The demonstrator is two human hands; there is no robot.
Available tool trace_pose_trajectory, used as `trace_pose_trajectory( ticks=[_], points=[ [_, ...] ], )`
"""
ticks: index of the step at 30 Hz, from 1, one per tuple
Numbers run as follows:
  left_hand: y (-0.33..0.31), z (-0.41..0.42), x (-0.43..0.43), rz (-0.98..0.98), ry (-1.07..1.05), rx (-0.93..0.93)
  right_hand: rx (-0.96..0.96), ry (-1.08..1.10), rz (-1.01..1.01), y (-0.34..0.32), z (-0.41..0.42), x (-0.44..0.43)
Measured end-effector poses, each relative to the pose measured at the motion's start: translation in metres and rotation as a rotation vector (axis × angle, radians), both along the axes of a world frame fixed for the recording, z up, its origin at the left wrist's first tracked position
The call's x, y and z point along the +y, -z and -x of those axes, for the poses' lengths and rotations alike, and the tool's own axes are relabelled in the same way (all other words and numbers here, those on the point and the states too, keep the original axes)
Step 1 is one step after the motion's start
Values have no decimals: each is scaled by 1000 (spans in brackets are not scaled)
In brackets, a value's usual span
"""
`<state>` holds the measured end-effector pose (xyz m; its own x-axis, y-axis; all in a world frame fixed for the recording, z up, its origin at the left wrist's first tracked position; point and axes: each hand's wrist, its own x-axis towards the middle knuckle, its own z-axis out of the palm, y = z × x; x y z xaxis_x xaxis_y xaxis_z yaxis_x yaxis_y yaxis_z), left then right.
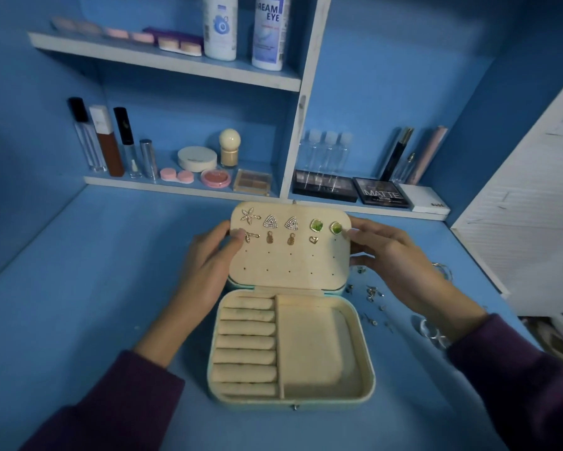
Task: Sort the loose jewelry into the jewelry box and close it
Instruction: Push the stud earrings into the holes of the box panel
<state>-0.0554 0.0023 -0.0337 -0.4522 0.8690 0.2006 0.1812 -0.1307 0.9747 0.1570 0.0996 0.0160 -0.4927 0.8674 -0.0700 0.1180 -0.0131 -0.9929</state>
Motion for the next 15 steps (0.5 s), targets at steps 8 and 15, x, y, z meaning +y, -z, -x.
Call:
trace_pose_trajectory(
  ticks=[8, 15],
  points=[
    [4, -1, 1, -34, -4, -72, -197, -99, -84, -6, -32, 8],
    [7, 2, 1, -21, -25, -71, -651, -90, -683, 3, -60, 14]
  ],
)
